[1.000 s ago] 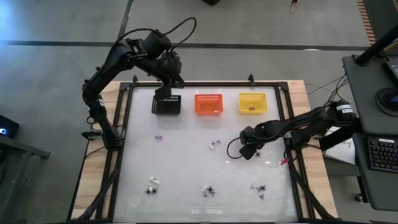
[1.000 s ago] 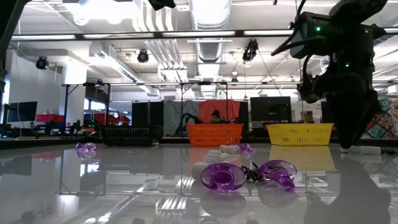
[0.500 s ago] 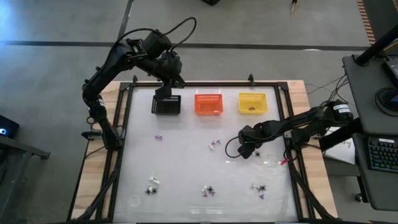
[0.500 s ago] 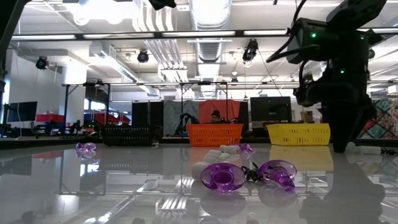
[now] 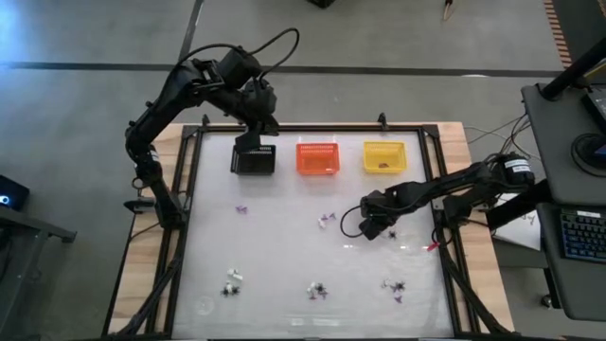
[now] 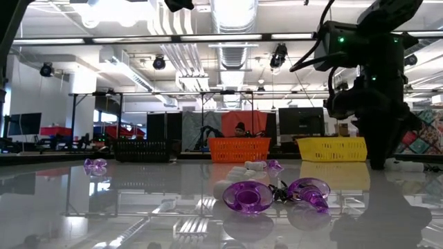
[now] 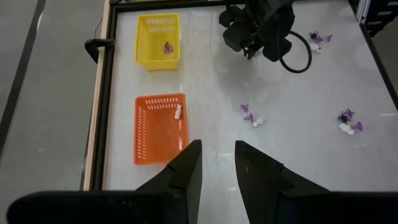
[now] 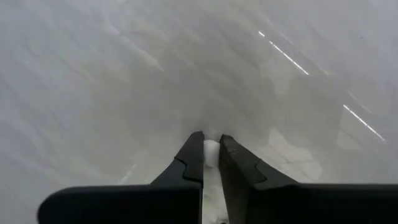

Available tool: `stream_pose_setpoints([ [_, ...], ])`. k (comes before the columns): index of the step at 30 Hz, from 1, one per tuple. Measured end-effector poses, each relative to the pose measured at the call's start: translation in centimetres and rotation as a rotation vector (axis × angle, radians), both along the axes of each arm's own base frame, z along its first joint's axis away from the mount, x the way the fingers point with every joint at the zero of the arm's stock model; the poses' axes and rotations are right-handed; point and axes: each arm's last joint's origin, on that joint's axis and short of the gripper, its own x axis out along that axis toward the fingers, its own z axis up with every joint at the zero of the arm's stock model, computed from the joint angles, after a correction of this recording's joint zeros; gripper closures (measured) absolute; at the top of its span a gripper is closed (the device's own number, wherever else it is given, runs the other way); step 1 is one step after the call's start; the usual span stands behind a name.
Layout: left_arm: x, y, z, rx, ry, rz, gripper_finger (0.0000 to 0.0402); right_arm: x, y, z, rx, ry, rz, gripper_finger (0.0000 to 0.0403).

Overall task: Sort Halloween decoration
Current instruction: Put the skeleton toy into the orange bin

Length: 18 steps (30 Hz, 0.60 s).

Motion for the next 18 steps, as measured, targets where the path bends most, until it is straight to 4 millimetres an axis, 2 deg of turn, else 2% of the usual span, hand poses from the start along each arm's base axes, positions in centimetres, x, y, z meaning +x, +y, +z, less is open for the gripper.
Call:
stream_pose_setpoints([
  [4,-0.1,0.0,-0.1,-0.005,0.009,0.000,0.0323,1.0,-0.2,1.8,-0.020,-0.118,-0.069,0.0389],
  [10,-0.3,-0.1,-0.2,-0.015,0.031,0.000,0.0323,2.4,-0.8,3.7,-0.089,-0.195,-0.117,0.0390],
  [14,-0.6,-0.3,-0.4,-0.034,0.066,0.000,0.0323,3.8,-2.1,5.0,-0.153,-0.310,-0.150,0.0390],
  [18,-0.6,-0.3,-0.4,-0.042,0.075,0.005,0.0323,5.3,-4.4,6.9,-0.224,-0.462,-0.179,0.0390],
])
